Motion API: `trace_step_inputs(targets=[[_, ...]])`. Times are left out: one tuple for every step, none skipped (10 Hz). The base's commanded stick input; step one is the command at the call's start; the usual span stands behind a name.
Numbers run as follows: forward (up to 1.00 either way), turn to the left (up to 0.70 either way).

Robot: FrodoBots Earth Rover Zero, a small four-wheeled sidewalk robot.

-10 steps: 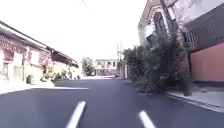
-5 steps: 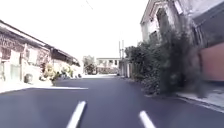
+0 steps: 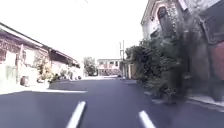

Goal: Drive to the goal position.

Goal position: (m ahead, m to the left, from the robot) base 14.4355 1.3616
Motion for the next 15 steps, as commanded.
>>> trace_step_inputs(targets=[[0.85,-0.34],[0.85,-0.34],[0.85,-0.21],[0.85,0.0],[0.85,0.0],[0.85,0.0],[0.85,0.0],[0.85,0.0],[0.85,0.0],[0.85,0.0],[0.85,0.0],[0.85,0.0],[0.85,0.0],[0.85,0.0],[0.85,0.0]])
